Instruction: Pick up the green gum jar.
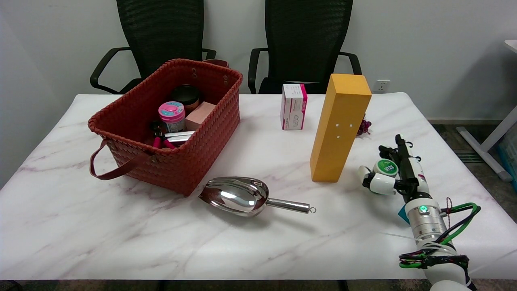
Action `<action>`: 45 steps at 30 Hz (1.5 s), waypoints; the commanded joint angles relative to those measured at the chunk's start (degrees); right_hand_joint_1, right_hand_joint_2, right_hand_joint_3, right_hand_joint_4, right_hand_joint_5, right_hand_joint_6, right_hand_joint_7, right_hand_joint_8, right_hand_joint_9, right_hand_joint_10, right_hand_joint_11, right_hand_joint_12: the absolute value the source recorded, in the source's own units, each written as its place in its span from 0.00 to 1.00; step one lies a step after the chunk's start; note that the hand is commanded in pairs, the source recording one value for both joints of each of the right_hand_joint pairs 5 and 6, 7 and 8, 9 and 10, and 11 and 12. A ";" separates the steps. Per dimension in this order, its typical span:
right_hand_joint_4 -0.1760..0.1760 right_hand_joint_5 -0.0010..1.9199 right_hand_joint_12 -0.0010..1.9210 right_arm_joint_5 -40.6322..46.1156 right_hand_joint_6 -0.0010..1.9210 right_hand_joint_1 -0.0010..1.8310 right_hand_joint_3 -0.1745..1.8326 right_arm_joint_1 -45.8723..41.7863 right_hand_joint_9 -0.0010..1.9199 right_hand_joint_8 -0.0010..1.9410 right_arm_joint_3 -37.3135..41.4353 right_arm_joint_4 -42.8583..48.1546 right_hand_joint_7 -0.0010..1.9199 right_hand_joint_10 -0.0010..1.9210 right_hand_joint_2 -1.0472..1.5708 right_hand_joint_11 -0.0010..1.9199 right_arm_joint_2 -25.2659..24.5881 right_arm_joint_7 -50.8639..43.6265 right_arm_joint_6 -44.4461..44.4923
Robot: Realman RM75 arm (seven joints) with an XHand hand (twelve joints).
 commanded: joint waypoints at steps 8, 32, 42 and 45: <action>0.50 0.09 0.17 0.79 0.09 0.72 0.68 0.32 0.29 0.41 -0.01 -2.22 0.42 0.29 0.72 0.17 0.20 -0.09 0.43; 0.50 0.36 0.64 0.26 0.36 0.64 0.62 2.21 0.67 0.67 0.15 -3.40 0.68 0.67 1.00 0.64 0.29 -0.01 0.90; 0.50 0.59 0.73 -2.95 0.59 0.64 0.74 2.96 0.74 0.75 0.15 -2.71 0.75 0.74 1.00 0.73 0.62 0.73 6.73; 0.50 0.61 0.74 -4.00 0.61 0.65 0.76 3.02 0.75 0.76 0.15 -2.79 0.77 0.75 1.00 0.74 0.70 1.81 9.09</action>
